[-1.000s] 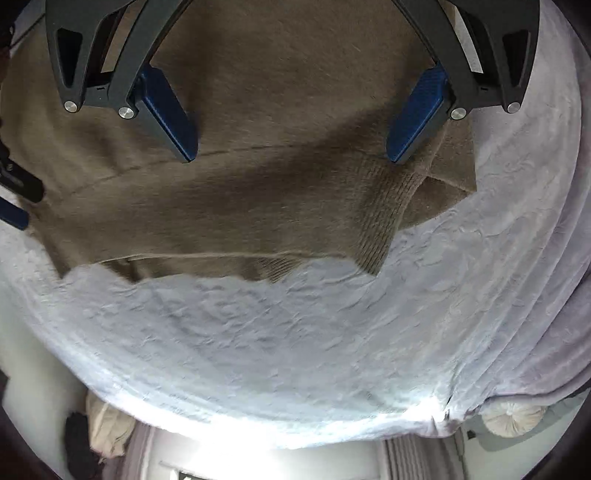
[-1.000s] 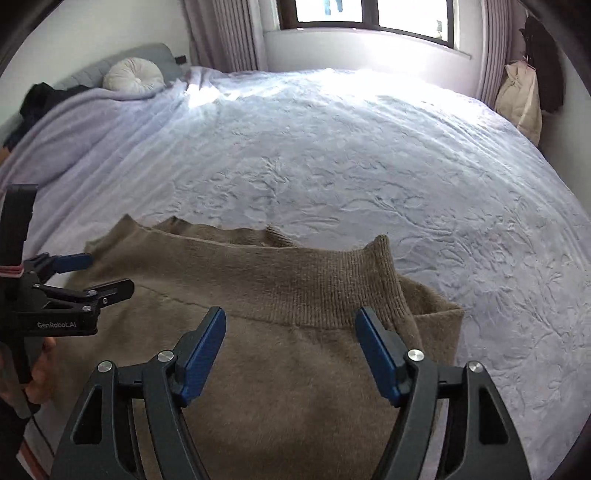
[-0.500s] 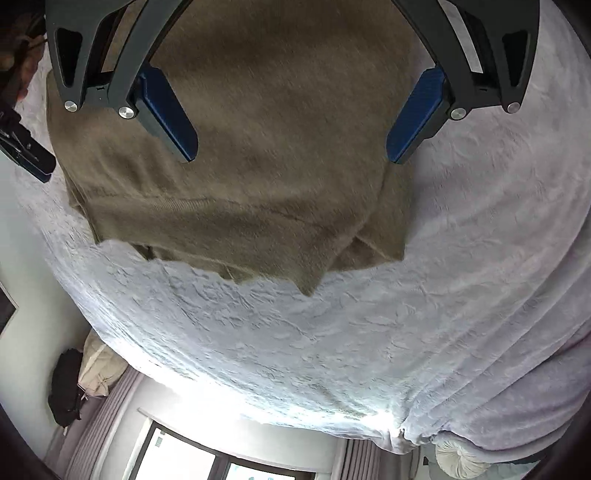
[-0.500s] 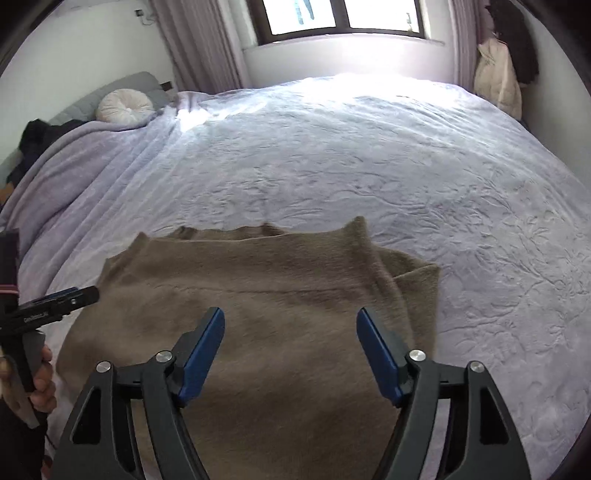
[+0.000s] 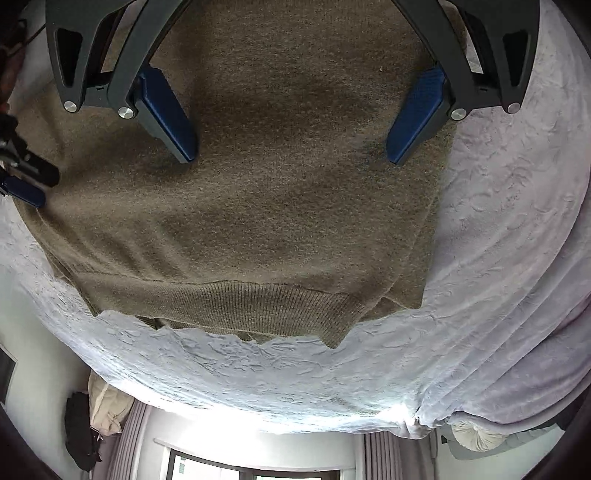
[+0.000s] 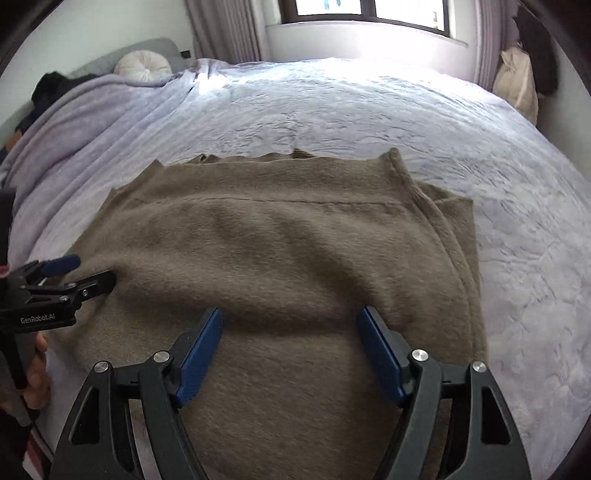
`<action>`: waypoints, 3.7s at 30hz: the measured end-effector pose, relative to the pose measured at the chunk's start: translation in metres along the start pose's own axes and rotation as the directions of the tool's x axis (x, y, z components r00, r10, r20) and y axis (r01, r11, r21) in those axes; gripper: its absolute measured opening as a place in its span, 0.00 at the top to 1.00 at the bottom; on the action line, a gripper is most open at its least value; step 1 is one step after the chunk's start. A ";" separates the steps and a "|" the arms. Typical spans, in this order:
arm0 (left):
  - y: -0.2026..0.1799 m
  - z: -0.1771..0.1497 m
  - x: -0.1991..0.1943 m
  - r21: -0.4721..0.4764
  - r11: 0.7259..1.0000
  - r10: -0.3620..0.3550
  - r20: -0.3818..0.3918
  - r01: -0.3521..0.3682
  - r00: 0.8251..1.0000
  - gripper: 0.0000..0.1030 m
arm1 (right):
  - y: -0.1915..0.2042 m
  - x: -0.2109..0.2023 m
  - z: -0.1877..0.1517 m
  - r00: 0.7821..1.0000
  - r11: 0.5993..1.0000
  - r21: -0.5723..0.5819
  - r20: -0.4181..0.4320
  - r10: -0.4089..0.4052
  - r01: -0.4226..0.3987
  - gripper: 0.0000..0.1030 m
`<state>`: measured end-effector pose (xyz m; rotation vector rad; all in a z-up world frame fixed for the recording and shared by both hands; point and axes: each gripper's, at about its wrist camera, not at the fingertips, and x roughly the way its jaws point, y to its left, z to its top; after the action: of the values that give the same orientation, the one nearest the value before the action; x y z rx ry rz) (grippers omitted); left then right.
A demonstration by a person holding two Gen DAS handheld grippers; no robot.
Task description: Fold small clothes
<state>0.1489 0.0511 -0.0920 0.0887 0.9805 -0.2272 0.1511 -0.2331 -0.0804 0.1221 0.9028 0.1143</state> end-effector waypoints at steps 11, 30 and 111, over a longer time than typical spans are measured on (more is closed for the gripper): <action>0.012 -0.009 -0.030 0.021 0.999 0.024 0.049 -0.025 0.998 0.00 | -0.047 -0.056 -0.008 0.998 0.991 0.133 0.065 -0.014 0.006 0.23; 0.059 0.005 0.007 -0.220 0.974 0.062 0.008 -0.058 0.998 0.00 | -0.021 -0.015 -0.004 0.990 0.991 0.034 0.040 -0.132 0.131 0.21; 0.042 0.039 -0.104 -0.041 0.957 -0.291 -0.135 0.288 0.947 0.85 | -0.044 -0.150 0.030 0.979 0.967 0.151 0.046 0.201 -0.205 0.97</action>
<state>0.1343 0.1011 0.0151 -0.0609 1.1353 -0.4860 0.0845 -0.3007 0.0469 0.3613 0.8672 0.2321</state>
